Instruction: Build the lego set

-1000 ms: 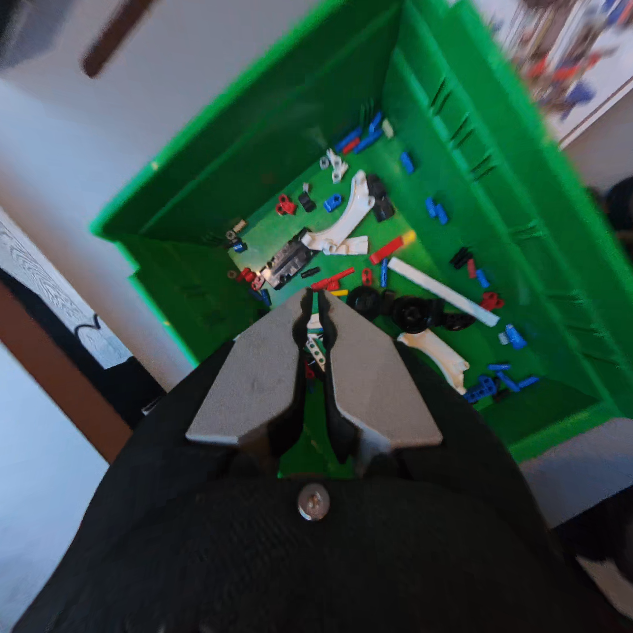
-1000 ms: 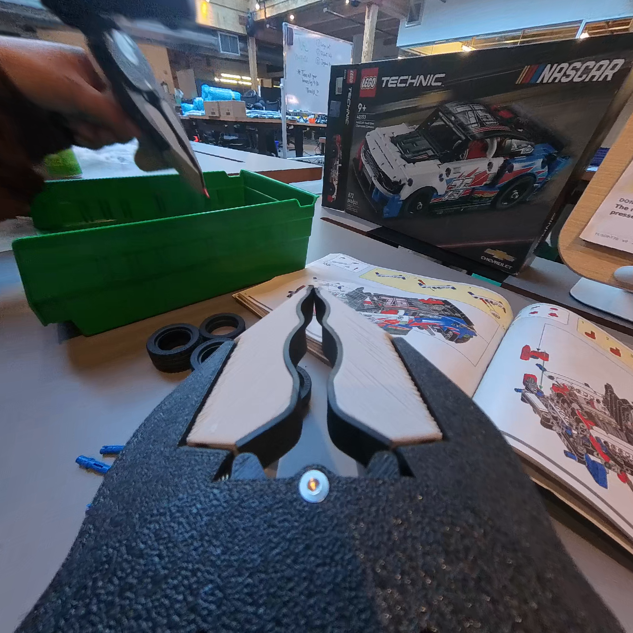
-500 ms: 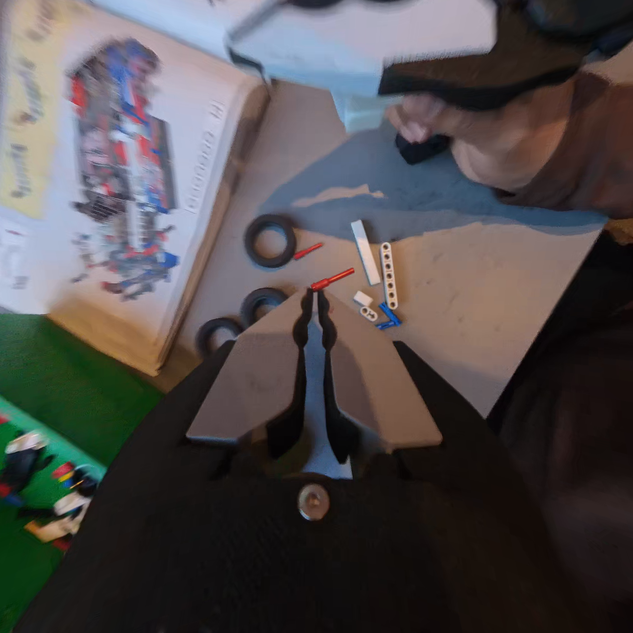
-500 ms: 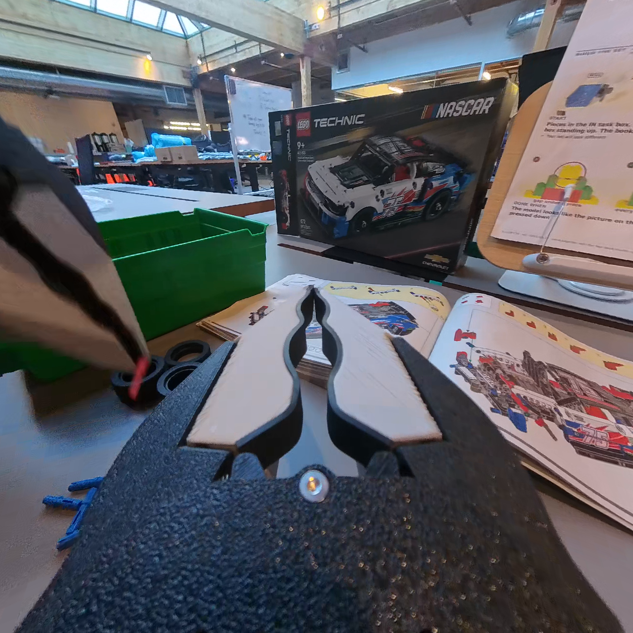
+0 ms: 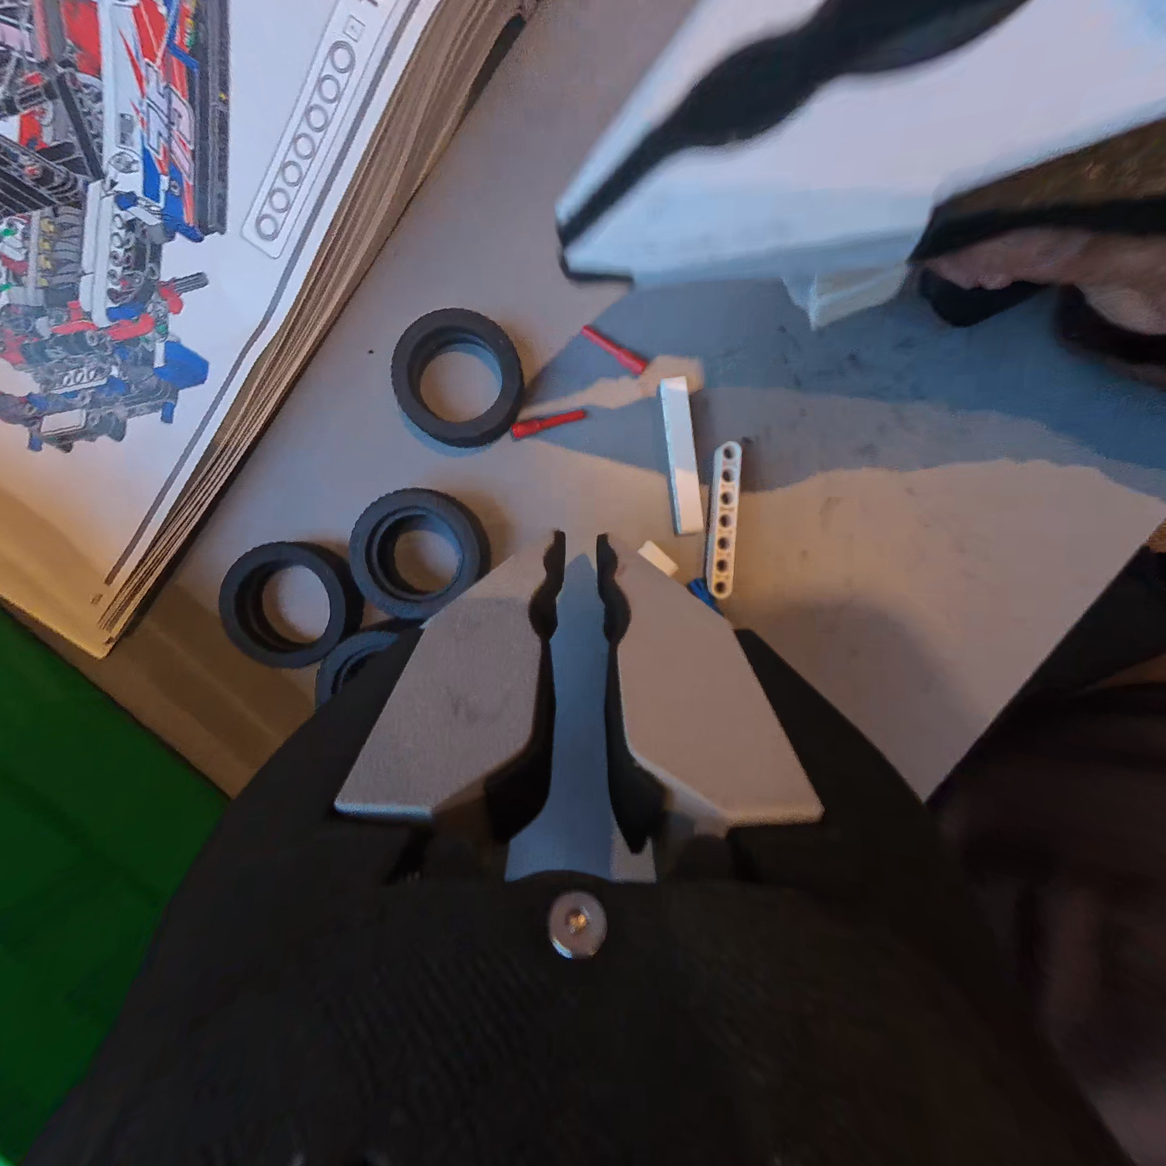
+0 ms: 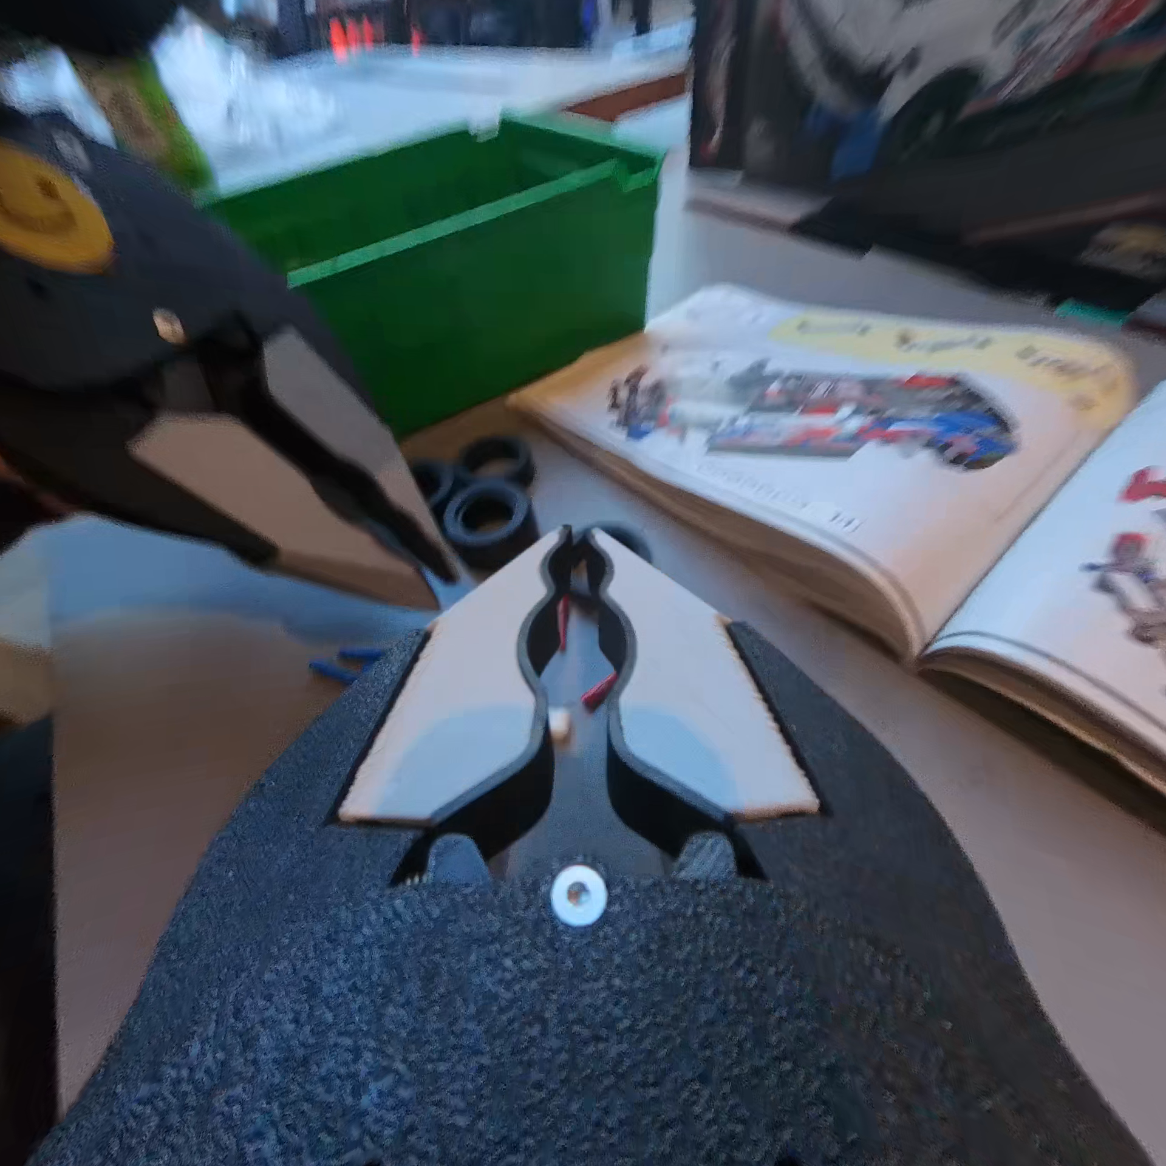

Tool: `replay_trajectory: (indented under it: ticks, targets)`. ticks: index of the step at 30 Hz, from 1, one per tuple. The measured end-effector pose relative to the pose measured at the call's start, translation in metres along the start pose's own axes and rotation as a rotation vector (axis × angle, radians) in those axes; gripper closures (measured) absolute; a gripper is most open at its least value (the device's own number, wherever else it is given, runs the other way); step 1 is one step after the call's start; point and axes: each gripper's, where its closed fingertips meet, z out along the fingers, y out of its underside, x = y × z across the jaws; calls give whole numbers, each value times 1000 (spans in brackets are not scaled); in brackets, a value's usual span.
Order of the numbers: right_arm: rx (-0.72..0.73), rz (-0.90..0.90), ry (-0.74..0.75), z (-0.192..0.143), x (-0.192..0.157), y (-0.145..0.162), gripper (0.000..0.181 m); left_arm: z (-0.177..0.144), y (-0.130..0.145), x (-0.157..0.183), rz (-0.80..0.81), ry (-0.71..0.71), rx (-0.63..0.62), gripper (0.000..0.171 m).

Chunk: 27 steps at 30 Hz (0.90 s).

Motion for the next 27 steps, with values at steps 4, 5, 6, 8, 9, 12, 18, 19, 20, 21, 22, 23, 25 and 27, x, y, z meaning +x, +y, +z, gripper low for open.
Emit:
replay_trajectory:
  ticks: [4, 5, 6, 8, 9, 12, 18, 19, 20, 21, 22, 23, 25, 27]
  targets:
    - [-180, -23, -44, 7, -12, 33, 174, -10, 10, 6, 7, 12, 51, 165]
    - [-203, -32, -46, 10, -14, 36, 173, -11, 15, 9, 17, 18, 53, 165]
    - [-227, -45, -51, 12, -16, 38, 171, -11, 21, 12, 25, 18, 50, 165]
    - [-281, -79, -40, 18, -16, 47, 171, -13, 29, 16, 37, 20, 48, 165]
    - [-316, -95, -28, 21, -15, 52, 171, -15, 31, 18, 39, 24, 51, 165]
    - [-395, -145, -1, 29, -13, 61, 171, -17, 35, 21, 44, 35, 64, 166]
    - [-441, -164, -44, 21, -18, 70, 179, -23, 38, 18, 29, 33, 103, 167]
    - [-445, -161, -49, 16, -19, 70, 179, -24, 39, 17, 30, 30, 112, 167]
    - [-432, -156, -49, 11, -18, 67, 178, -25, 41, 16, 32, 27, 121, 167]
    - [-403, -145, -50, 6, -18, 60, 172, -26, 42, 16, 35, 28, 127, 167]
    - [-368, -130, -52, 0, -17, 50, 169, -26, 44, 16, 38, 27, 128, 167]
    - [-338, -113, -46, -6, -13, 41, 168, -26, 46, 16, 41, 24, 130, 166]
    - [-308, -73, -1, -18, 3, 28, 167, -26, 47, 16, 50, 22, 138, 167]
    - [-306, -45, 74, -26, 27, 27, 167, -25, 49, 16, 55, 27, 143, 167]
